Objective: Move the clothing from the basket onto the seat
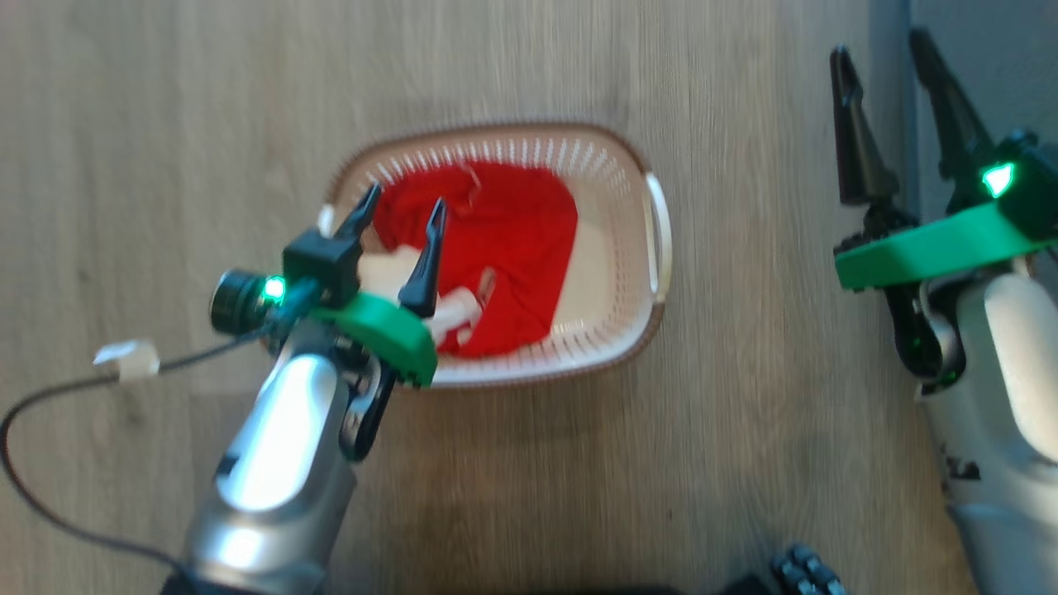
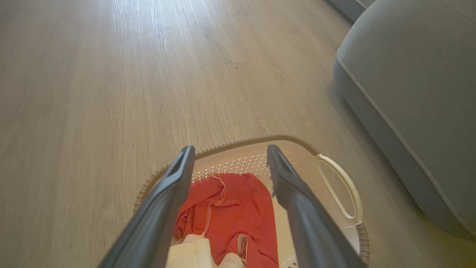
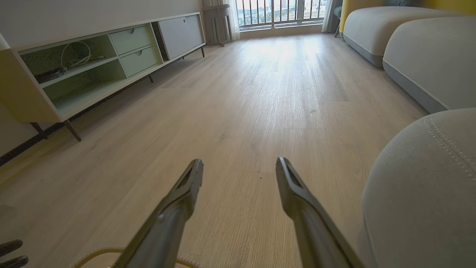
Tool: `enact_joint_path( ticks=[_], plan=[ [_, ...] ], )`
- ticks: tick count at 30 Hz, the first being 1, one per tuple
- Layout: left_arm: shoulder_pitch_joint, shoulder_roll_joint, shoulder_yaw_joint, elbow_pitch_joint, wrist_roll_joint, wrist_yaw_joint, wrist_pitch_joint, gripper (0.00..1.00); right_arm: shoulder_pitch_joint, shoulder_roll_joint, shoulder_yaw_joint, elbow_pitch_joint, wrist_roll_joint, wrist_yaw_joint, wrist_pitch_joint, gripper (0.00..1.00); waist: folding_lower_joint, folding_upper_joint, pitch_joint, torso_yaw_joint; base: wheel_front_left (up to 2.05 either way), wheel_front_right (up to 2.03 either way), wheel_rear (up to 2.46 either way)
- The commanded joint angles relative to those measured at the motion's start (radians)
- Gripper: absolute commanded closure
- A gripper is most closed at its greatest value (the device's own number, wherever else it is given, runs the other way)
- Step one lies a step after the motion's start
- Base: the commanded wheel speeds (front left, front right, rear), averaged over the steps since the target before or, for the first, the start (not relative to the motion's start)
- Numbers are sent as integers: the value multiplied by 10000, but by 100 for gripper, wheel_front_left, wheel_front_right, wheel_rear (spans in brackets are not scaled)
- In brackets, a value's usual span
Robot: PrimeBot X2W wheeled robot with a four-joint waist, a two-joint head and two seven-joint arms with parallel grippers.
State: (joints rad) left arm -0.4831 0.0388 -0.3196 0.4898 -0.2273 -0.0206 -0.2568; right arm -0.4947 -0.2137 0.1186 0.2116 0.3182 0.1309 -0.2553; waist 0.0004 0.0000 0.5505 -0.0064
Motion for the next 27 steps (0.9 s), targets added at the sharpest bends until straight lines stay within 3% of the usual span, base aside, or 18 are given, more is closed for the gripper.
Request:
enact_joint_path(
  ticks=[1, 7, 17, 27],
  plan=[
    [-322, 114, 67, 60, -68, 68, -49, 0, -107, -73, 235, -375, 70, -2, -65, 0, -4, 0, 1410, -411, 0, 0, 0],
    [-1747, 114, -605, 1626, -67, -25, -49, 0, -545, -25, 271, -580, 104, -2, -65, 0, -4, 0, 2556, -752, 0, 0, 0],
    [-4485, 122, -1781, 5160, 1148, -450, 62, 0, -714, 233, 242, -808, 150, -2, -65, 0, -4, 0, 3780, -1378, 0, 0, 0],
    [-5992, 117, -3202, 7575, 2304, -421, 1970, 0, -792, 568, 548, -789, 128, -2, -65, 0, -4, 0, 4088, -1645, 0, 0, 0]
  ],
)
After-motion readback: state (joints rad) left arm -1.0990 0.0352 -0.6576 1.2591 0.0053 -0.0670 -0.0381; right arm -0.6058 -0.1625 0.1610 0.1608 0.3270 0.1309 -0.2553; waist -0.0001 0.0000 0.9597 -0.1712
